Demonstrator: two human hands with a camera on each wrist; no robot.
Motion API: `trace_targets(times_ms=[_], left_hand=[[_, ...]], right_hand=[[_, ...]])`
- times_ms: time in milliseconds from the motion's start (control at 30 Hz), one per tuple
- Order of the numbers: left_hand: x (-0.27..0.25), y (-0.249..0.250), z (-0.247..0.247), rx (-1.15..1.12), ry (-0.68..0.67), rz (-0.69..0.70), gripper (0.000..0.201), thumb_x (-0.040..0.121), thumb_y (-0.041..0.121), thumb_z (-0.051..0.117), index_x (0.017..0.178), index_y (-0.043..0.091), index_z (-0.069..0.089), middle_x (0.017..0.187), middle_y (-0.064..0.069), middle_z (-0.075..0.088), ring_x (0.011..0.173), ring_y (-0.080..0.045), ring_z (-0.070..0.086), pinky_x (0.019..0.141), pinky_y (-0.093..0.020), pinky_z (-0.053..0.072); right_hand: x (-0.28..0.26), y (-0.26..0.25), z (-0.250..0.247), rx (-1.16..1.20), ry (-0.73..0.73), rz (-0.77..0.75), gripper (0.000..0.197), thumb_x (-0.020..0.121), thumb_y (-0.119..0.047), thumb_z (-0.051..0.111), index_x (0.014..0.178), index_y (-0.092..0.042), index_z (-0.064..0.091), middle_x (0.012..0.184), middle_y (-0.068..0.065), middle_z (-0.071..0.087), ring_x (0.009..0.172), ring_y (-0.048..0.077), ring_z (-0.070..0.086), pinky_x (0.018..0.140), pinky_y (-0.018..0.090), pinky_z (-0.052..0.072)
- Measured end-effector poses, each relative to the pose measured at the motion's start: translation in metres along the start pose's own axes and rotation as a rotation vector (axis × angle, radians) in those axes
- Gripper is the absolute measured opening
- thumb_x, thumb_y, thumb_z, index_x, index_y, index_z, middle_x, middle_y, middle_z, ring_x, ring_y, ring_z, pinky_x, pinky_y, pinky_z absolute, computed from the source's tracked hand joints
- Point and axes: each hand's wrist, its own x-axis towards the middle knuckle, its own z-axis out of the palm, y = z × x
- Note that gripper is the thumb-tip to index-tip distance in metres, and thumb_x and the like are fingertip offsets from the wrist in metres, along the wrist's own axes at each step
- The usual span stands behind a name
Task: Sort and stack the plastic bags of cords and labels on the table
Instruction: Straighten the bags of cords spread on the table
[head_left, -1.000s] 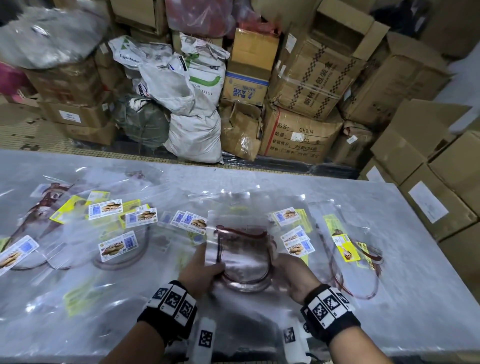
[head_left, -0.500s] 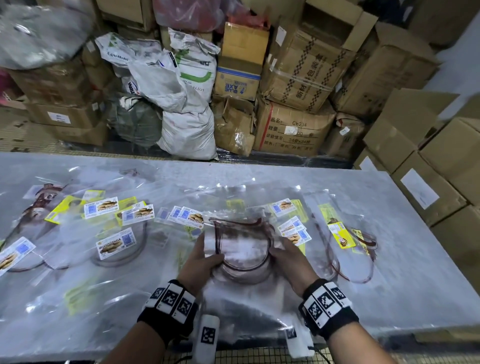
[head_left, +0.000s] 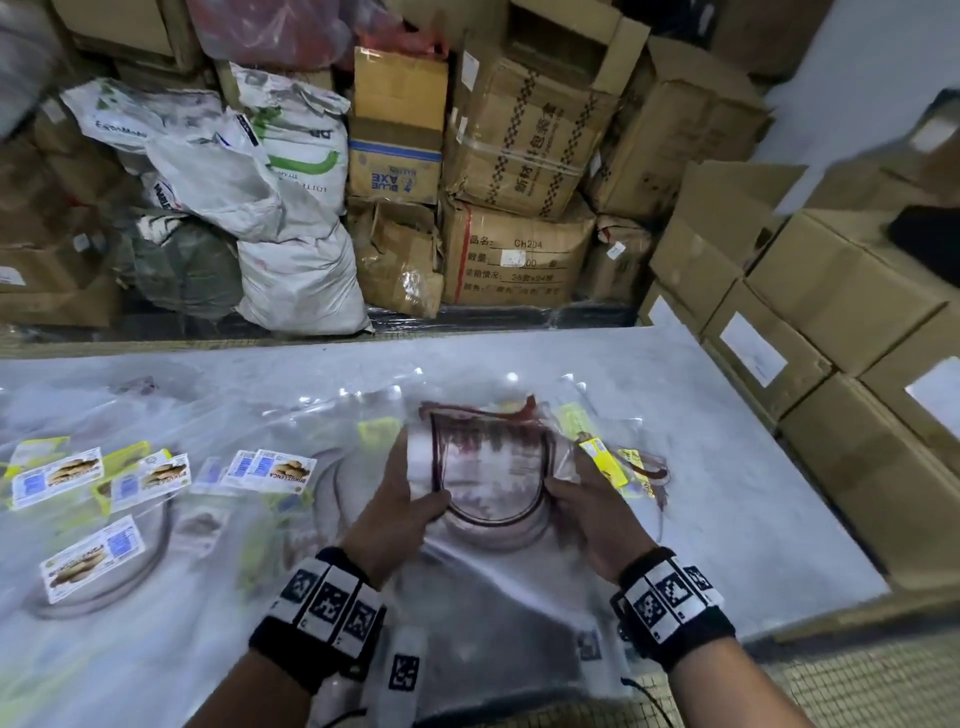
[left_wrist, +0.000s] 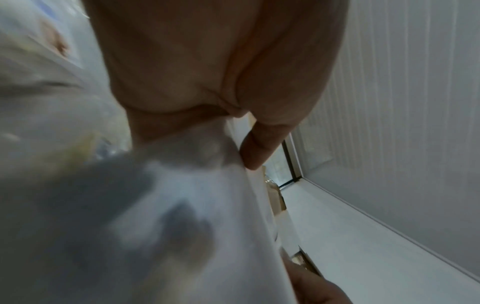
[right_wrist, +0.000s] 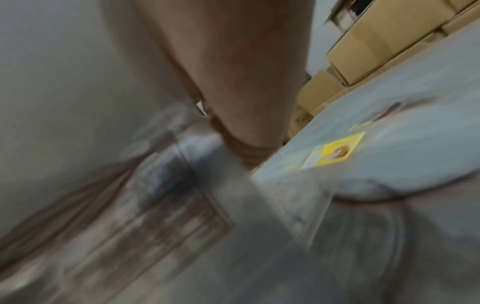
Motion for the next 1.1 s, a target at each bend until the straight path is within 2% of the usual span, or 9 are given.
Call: trace_targets(times_ms=[100,233,400,500,633,800,867,933,1100], left_hand=[[0.021,0.008,0.041,-0.014,-0.104,0.015,0.097,0.075,0.026,0.073,0.149,0.048,0.014,0.130,0.003,0.060,0.106,-0.007,0.064,0.088,-0.033,0.055],[0.049,0.015,0.109,-0.023,-0.169,-0.173,0.087,0.087,0.001,0.060,0.147,0.043,0.014,0.058,-0.008,0.058,0.044,-0.014,0.048,0.040,-0.023,0.036],[0.105,0.044,0.206,-0.097,-0.185,-0.188,0.098,0.063,0.019,0.075,0.144,0.043,0.026,0.103,-0.020,0.071,0.091,-0.041,0.069,0.081,-0.056,0.055],[0.142,0.067,0.245,-0.146,-0.151,-0.106,0.093,0.085,0.000,0.065,0.144,0.055,0.018,0.102,-0.019,0.071,0.072,-0.027,0.064,0.061,-0.033,0.050],[0.185,0.098,0.288,-0.147,-0.109,-0.010,0.093,0.089,-0.006,0.057,0.144,0.055,0.014,0.108,-0.012,0.072,0.069,-0.024,0.063,0.051,-0.029,0.047],[0.229,0.073,0.328,-0.125,0.006,-0.258,0.084,0.060,0.011,0.073,0.136,0.005,0.040,0.096,-0.022,0.067,0.077,-0.029,0.070,0.065,-0.041,0.059],[0.234,0.056,0.340,-0.102,0.015,-0.340,0.057,0.072,-0.001,0.069,0.123,-0.012,0.045,0.083,-0.020,0.061,0.061,-0.019,0.069,0.053,-0.031,0.057],[0.238,0.039,0.351,-0.068,0.058,-0.379,0.048,0.080,-0.013,0.060,0.125,-0.005,0.045,0.080,-0.014,0.059,0.056,-0.019,0.062,0.045,-0.024,0.050],[0.251,0.032,0.366,-0.069,0.131,-0.329,0.066,0.079,-0.013,0.057,0.134,0.019,0.040,0.090,-0.012,0.064,0.071,-0.028,0.063,0.058,-0.030,0.052]], right_hand=[[0.012,-0.004,-0.049,-0.021,0.021,0.084,0.046,0.091,0.004,0.053,0.129,-0.021,0.059,0.117,0.024,0.069,0.104,0.041,0.067,0.093,0.052,0.050],[0.029,-0.014,-0.126,-0.092,0.076,0.182,0.041,0.082,-0.006,0.057,0.122,-0.002,0.059,0.106,0.046,0.055,0.083,0.038,0.051,0.073,0.045,0.039],[0.063,-0.060,-0.227,-0.139,0.134,0.127,0.032,0.090,0.001,0.052,0.120,-0.007,0.061,0.100,0.022,0.063,0.088,0.038,0.053,0.077,0.044,0.037],[0.086,-0.101,-0.266,-0.156,0.150,0.015,0.044,0.089,-0.008,0.059,0.131,-0.019,0.054,0.104,0.014,0.068,0.089,0.034,0.063,0.076,0.044,0.047],[0.116,-0.148,-0.306,-0.167,0.131,-0.131,0.038,0.096,0.004,0.050,0.129,-0.014,0.055,0.107,0.009,0.073,0.095,0.027,0.070,0.078,0.037,0.057],[0.168,-0.136,-0.331,-0.360,0.163,0.103,0.051,0.096,0.005,0.049,0.144,-0.012,0.045,0.108,0.005,0.063,0.104,0.032,0.061,0.091,0.039,0.048],[0.182,-0.119,-0.339,-0.483,0.098,0.226,0.051,0.097,0.007,0.046,0.144,-0.011,0.043,0.118,0.008,0.061,0.104,0.026,0.058,0.091,0.031,0.047],[0.189,-0.113,-0.343,-0.580,0.078,0.307,0.052,0.098,0.004,0.049,0.148,-0.009,0.038,0.143,0.015,0.049,0.122,0.030,0.050,0.100,0.031,0.043],[0.207,-0.114,-0.353,-0.498,0.078,0.300,0.050,0.100,-0.001,0.050,0.147,-0.016,0.037,0.146,0.009,0.043,0.133,0.023,0.041,0.094,0.021,0.037]])
